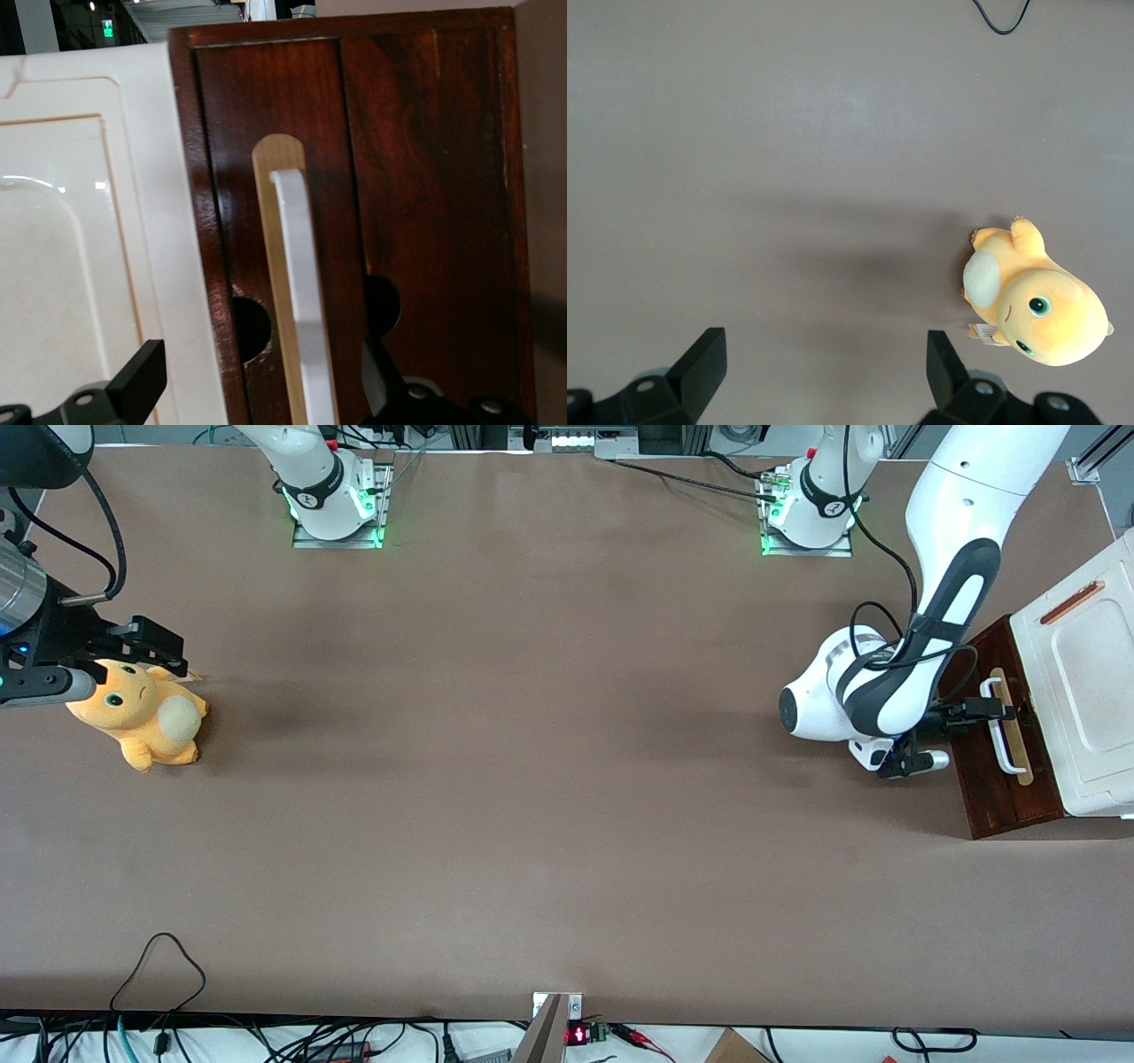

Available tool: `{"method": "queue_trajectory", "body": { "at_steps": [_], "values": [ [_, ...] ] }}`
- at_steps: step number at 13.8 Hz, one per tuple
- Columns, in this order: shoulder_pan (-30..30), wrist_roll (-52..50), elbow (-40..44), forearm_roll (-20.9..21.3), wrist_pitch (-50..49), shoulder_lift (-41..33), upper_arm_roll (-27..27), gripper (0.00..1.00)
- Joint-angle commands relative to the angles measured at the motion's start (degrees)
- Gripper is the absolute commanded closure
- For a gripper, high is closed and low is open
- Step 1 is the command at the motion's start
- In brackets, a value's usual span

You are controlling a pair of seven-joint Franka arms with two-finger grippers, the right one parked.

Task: Open lower drawer with left arm only
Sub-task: 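Align the open left gripper around the white bar handle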

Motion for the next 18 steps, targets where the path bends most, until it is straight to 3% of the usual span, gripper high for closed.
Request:
{"method": "queue_trajectory", "body": {
  "at_steps": [1,5,7,13,15,18],
  "values": [
    [-2.75,-0.7,-4.54,1.58,2.45,-2.46,3.51,0.04],
    [-6.61,-5.51,-8.14,1.76,-1.22,-2.29,4.48,0.04],
    [-7.32,-8.17,-8.86,4.29,-3.6,-0.72,4.48,0.05],
    [-5.48,-8.61,-7.89,9.65,-4.14,2.01,5.09,0.26],
    [-4.86,-8.7,-6.75,9.93,-4.14,2.81,5.36,0.27],
    [-4.24,-9.14,-5.61,10.02,-4.05,3.6,5.27,0.37]
  ]
}}
